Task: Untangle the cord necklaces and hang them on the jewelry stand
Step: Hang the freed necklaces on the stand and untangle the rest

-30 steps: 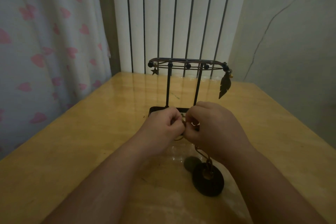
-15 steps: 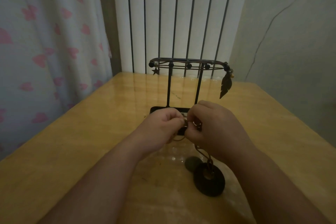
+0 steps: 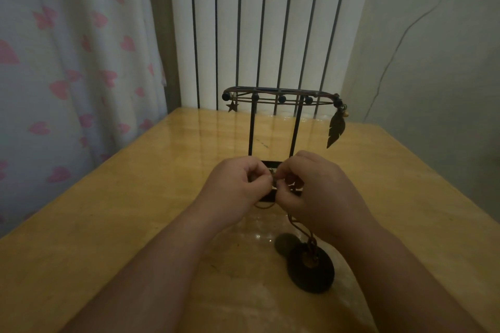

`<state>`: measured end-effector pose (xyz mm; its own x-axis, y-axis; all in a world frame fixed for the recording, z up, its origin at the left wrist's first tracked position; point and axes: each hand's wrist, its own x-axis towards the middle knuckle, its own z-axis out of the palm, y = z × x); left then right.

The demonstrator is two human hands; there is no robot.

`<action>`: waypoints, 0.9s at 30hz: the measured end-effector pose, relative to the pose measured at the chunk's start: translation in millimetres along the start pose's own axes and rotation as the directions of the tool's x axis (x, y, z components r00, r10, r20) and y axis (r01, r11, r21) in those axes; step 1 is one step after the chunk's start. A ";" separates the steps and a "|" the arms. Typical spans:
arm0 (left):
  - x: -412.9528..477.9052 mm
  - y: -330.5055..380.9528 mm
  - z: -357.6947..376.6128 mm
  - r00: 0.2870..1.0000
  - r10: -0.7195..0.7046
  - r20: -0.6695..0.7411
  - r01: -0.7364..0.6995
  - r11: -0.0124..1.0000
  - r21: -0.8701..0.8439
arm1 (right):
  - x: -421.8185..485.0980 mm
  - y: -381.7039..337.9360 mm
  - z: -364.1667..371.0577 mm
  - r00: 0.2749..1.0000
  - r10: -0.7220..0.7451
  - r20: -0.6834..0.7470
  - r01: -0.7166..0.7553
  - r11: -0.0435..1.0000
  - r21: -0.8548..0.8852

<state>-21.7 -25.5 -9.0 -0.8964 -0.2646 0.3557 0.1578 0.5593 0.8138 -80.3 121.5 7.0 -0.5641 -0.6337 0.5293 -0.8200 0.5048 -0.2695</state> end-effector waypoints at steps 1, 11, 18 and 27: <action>-0.1 0.3 0.3 1.000 0.001 0.004 -0.001 1.000 0.007 | -0.1 -0.2 0.1 1.000 -0.010 -0.004 0.010 1.000 -0.017; 2.7 -3.5 2.9 0.992 -0.044 0.118 0.059 0.990 -0.127 | -0.4 5.3 11.2 0.984 -0.061 -0.167 0.054 0.998 -0.044; 2.4 -2.0 4.6 0.989 -0.118 0.085 0.137 0.951 -0.276 | -3.1 2.5 20.4 0.961 0.216 -0.171 -0.122 0.890 0.438; 4.4 -4.7 2.5 0.997 -0.066 0.036 0.071 0.983 -0.167 | -2.1 8.1 10.8 0.974 0.220 -0.062 -0.167 0.870 0.464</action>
<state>-27.4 -27.4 -12.5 -0.9192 -0.2725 0.2843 0.1604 0.4003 0.9022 -86.8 120.6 -5.0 -0.7233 -0.4696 0.5063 -0.6643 0.2730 -0.6958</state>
